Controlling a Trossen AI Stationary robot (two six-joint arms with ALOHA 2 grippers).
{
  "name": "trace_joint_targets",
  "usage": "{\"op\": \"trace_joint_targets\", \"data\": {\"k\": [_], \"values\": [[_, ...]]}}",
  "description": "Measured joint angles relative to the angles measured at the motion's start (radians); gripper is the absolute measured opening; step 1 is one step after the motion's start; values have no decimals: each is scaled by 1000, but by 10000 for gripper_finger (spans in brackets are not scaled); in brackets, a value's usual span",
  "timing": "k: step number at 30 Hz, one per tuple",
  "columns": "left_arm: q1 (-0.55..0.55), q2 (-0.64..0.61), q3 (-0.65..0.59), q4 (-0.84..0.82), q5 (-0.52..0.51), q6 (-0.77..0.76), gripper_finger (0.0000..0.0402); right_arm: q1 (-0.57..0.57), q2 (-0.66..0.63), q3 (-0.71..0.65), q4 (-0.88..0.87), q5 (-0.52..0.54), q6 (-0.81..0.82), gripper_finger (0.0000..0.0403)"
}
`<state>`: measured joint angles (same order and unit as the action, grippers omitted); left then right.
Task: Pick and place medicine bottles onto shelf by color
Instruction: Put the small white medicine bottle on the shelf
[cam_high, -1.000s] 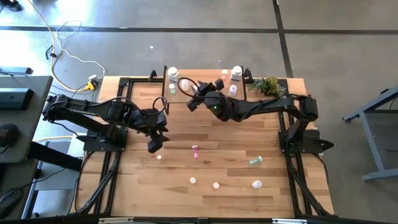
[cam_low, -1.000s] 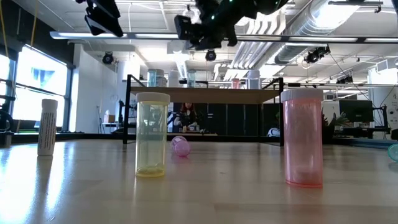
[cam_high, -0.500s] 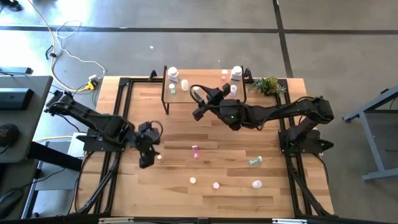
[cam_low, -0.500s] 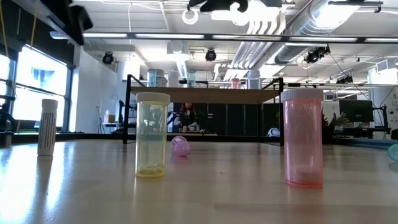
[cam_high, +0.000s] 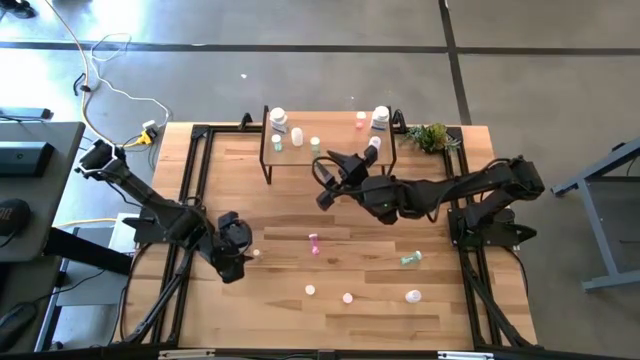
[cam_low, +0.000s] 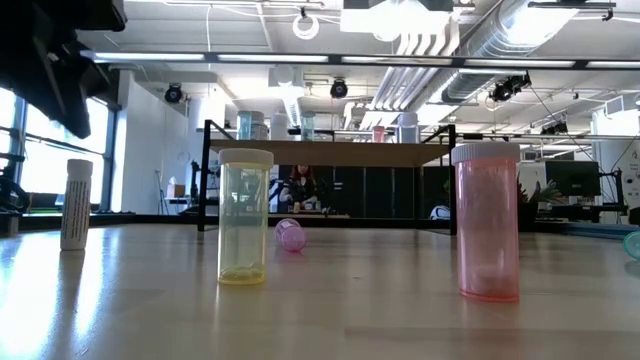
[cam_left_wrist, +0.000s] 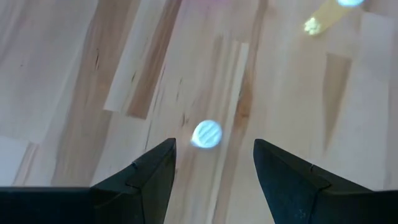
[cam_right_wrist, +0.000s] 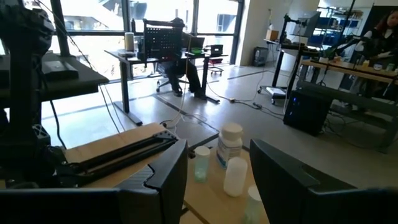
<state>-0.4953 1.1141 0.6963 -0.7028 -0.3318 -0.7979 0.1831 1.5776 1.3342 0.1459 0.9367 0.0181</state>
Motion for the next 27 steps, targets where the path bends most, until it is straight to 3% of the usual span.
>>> {"op": "trace_joint_targets", "data": {"k": [12,27], "values": [[-3,4,-94,111,-13,-5,204,14,0,0,-1,26,7,165],[27,148,-95,202,-10,42,204,14,0,0,0,26,7,165]]}}
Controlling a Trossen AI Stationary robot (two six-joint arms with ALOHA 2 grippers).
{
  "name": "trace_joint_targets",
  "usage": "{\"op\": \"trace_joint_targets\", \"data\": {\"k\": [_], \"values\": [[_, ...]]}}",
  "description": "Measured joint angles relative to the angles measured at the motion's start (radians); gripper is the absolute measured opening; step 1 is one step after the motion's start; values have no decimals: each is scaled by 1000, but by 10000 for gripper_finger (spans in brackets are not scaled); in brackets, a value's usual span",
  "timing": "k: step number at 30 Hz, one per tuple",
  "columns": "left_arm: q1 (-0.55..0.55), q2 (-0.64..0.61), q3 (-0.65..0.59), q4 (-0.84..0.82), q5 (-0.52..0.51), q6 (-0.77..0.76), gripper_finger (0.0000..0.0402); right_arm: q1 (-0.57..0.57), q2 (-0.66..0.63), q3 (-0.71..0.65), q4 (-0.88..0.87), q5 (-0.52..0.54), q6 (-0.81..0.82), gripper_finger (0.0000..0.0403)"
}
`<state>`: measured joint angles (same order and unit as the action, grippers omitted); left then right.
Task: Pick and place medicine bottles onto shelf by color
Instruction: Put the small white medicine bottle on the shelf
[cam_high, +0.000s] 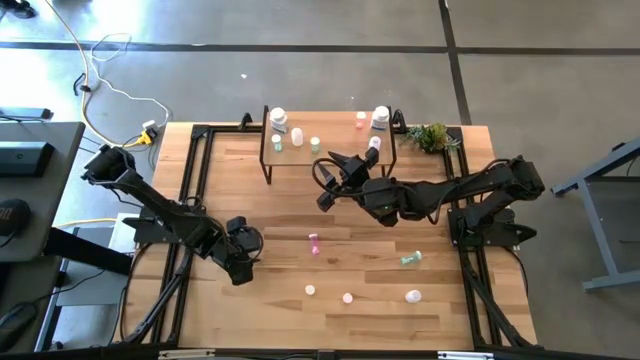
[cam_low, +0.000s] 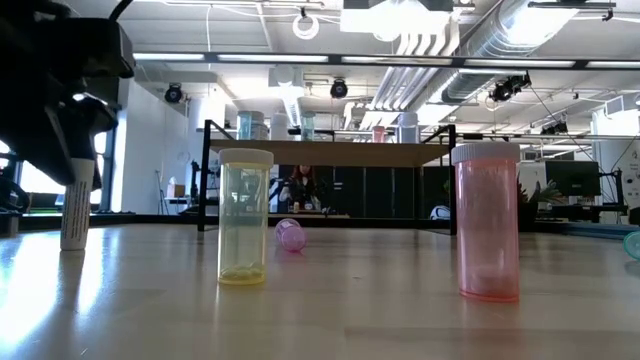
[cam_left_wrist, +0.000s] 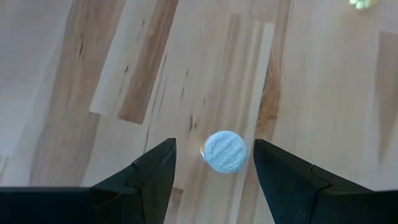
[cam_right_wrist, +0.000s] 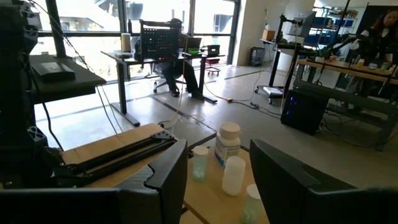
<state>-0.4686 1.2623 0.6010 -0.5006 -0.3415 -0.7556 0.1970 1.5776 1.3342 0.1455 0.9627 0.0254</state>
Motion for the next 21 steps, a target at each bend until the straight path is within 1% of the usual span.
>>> {"op": "trace_joint_targets", "data": {"k": [3,6,15,21], "values": [[0,14,0,4,-4,0,202,0,0,0,-1,0,0,165],[0,23,0,3,-7,0,190,0,0,0,-5,0,0,165],[0,23,0,4,-23,16,117,0,1,0,-15,0,0,165],[0,23,0,5,-27,18,81,0,1,0,-15,0,0,165]]}}
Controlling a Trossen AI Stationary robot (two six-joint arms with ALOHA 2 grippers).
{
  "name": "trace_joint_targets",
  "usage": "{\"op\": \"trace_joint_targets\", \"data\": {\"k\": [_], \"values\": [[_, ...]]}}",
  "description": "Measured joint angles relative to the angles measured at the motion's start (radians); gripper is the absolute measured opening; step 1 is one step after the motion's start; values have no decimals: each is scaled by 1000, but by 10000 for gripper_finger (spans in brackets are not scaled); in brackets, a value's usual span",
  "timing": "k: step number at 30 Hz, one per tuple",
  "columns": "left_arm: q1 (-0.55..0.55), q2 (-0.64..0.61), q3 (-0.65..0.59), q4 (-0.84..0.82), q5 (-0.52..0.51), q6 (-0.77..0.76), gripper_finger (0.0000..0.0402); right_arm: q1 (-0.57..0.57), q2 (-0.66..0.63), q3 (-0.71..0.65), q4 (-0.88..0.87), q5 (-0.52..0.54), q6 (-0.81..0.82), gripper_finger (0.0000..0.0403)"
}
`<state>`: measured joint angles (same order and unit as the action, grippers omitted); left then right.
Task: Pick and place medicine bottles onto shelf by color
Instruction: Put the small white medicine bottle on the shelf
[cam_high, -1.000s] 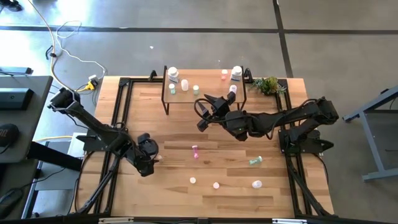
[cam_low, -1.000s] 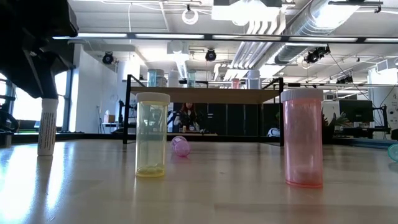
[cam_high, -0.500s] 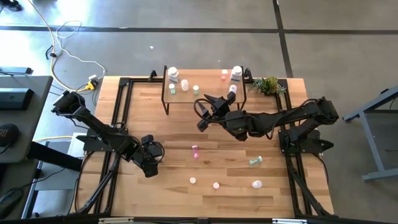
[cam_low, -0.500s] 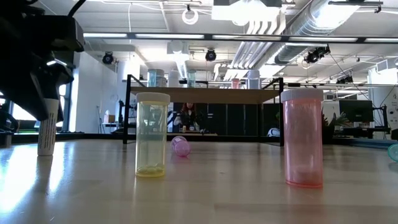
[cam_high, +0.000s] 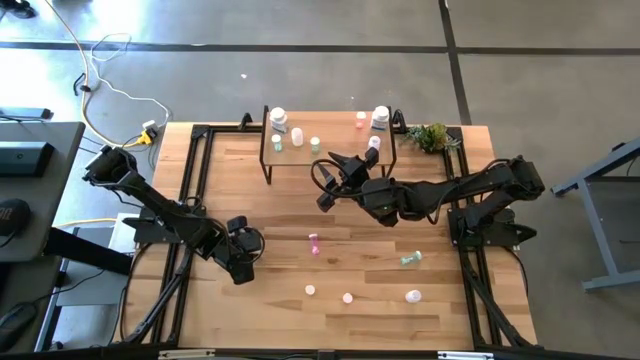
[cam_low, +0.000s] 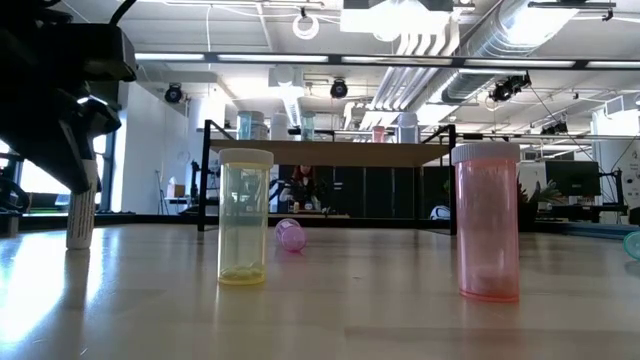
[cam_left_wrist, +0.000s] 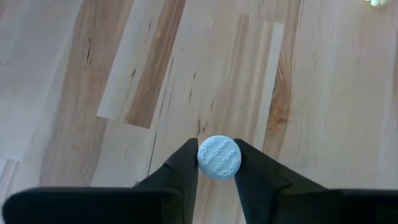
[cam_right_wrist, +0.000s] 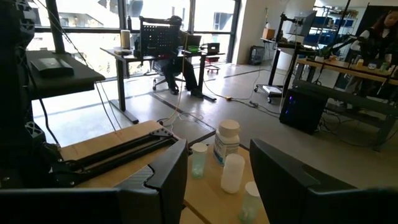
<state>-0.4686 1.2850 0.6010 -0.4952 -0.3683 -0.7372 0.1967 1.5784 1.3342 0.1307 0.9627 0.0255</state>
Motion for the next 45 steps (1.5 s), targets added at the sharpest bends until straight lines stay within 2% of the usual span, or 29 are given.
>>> {"op": "trace_joint_targets", "data": {"k": [8,14,28,36,45], "values": [[9,-10,9,4,17,-5,76,0,0,0,0,0,0,165],[87,-10,89,-6,47,37,77,-14,-2,0,2,3,0,165],[479,-10,429,-120,51,399,77,-146,-92,0,0,25,-5,165],[722,-10,632,-105,51,645,77,-230,-148,0,-33,10,-8,165],[971,-1,792,-55,51,782,76,-318,-159,0,-123,-112,-7,165]]}}
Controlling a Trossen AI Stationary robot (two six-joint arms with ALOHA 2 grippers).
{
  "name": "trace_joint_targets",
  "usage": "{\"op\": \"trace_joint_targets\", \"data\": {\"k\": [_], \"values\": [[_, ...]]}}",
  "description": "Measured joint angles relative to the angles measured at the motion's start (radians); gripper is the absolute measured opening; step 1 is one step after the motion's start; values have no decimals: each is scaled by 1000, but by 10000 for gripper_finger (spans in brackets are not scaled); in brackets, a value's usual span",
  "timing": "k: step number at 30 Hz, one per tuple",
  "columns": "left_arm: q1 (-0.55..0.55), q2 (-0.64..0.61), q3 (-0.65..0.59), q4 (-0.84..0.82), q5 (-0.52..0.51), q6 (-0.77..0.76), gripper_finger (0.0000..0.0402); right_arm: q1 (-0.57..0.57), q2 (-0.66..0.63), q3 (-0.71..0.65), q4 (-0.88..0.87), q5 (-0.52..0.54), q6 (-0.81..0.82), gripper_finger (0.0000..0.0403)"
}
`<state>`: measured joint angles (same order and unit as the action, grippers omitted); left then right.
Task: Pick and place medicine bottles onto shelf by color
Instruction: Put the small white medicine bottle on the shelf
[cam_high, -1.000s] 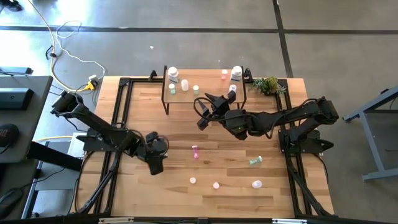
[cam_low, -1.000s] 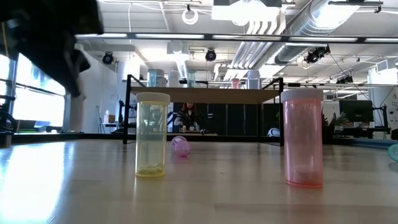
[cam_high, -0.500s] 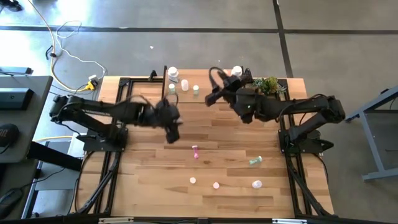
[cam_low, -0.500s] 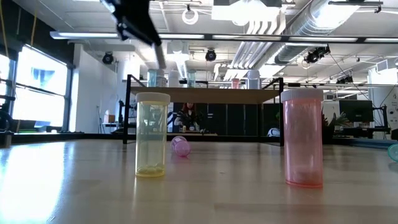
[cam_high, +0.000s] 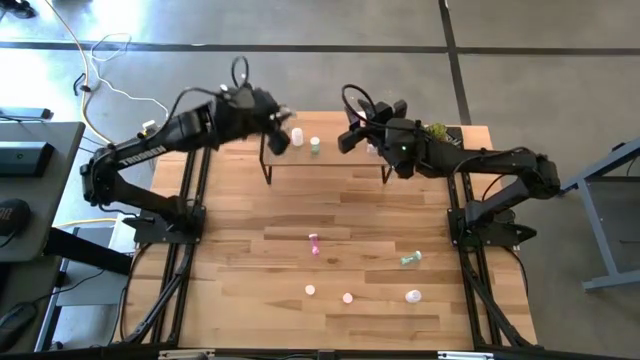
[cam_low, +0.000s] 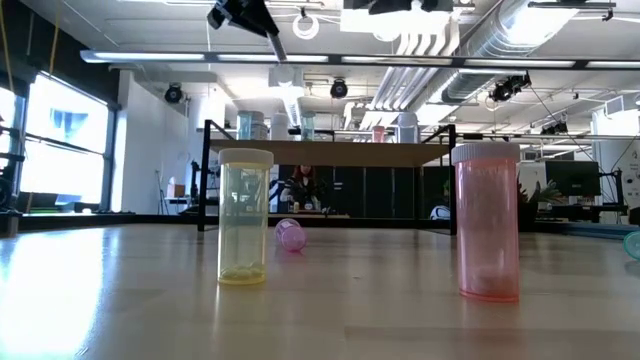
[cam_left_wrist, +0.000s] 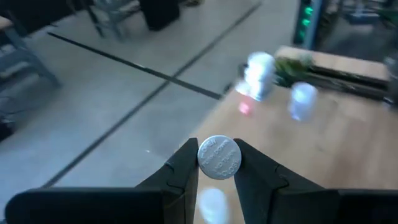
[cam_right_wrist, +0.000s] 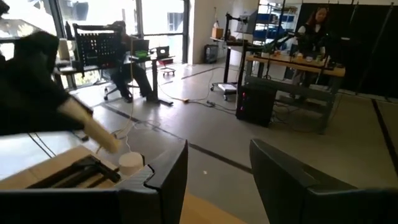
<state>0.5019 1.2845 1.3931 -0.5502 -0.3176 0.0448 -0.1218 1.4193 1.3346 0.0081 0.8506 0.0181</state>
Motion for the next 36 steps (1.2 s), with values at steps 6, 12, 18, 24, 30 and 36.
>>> {"op": "trace_joint_targets", "data": {"k": [6,12,18,24,30,36], "values": [[115,46,117,0,33,27,76,-48,0,0,-73,-36,0,165],[170,145,210,-32,119,-25,76,-77,0,0,-116,-63,0,165],[175,262,264,-60,154,-41,76,-89,0,0,-156,-79,2,165],[172,375,317,-125,201,-42,76,-94,0,0,-159,-78,7,165],[172,445,328,-197,206,-32,76,-95,0,0,-162,-77,9,165],[157,488,328,-255,206,-8,76,-95,0,0,-162,-76,10,165]]}}
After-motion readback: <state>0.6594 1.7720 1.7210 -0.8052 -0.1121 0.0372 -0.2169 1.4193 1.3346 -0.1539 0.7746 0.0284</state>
